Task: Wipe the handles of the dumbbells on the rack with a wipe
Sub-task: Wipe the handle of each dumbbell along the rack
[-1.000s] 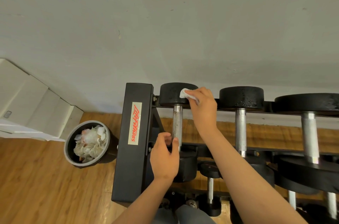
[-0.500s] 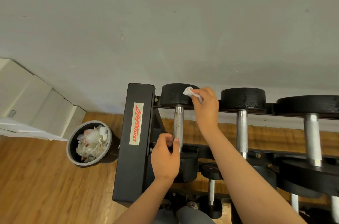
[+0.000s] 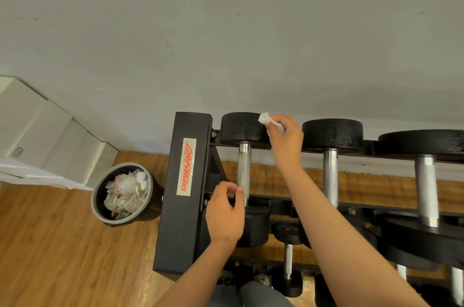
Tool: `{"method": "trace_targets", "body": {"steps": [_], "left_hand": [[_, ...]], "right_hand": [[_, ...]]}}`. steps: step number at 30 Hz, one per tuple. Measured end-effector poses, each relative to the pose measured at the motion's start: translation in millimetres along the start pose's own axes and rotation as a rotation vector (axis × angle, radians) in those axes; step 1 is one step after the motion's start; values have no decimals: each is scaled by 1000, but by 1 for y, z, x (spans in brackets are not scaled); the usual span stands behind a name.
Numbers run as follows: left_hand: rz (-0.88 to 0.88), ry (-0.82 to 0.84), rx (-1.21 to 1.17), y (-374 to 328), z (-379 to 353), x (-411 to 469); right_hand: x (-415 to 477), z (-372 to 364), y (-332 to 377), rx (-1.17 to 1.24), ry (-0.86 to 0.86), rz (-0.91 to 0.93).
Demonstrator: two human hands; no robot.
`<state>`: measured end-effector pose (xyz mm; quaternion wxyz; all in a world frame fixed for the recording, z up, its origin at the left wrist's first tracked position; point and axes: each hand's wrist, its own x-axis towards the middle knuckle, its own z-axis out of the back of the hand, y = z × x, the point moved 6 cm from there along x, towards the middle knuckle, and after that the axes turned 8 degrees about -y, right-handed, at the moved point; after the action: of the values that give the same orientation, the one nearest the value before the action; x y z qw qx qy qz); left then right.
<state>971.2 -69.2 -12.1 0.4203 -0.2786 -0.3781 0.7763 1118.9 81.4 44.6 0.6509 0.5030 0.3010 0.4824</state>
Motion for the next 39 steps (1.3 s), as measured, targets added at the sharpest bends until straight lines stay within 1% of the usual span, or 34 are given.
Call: {"method": "trace_targets", "body": {"steps": [7, 11, 14, 18, 21, 25, 28, 34, 39], "left_hand": [[-18, -4, -3, 1, -1, 1], [-9, -6, -8, 3, -2, 1], [-11, -11, -8, 3, -3, 1], [-9, -13, -12, 4, -2, 1], [-10, -18, -10, 3, -2, 1], [-1, -10, -7, 4, -2, 1], [-12, -10, -16, 4, -2, 1], [3, -12, -16, 3, -1, 2], [7, -11, -10, 5, -3, 2]], "right_hand": [[-22, 12, -24, 15, 25, -44], [0, 9, -19, 44, 55, -129], [13, 9, -14, 61, 65, -154], [-5, 11, -28, 60, 71, -189], [-17, 13, -35, 74, 75, -198], [6, 9, -23, 77, 34, -218], [18, 7, -18, 78, 49, -208], [-13, 12, -39, 72, 58, -241], [10, 9, -29, 41, 43, -200]]}}
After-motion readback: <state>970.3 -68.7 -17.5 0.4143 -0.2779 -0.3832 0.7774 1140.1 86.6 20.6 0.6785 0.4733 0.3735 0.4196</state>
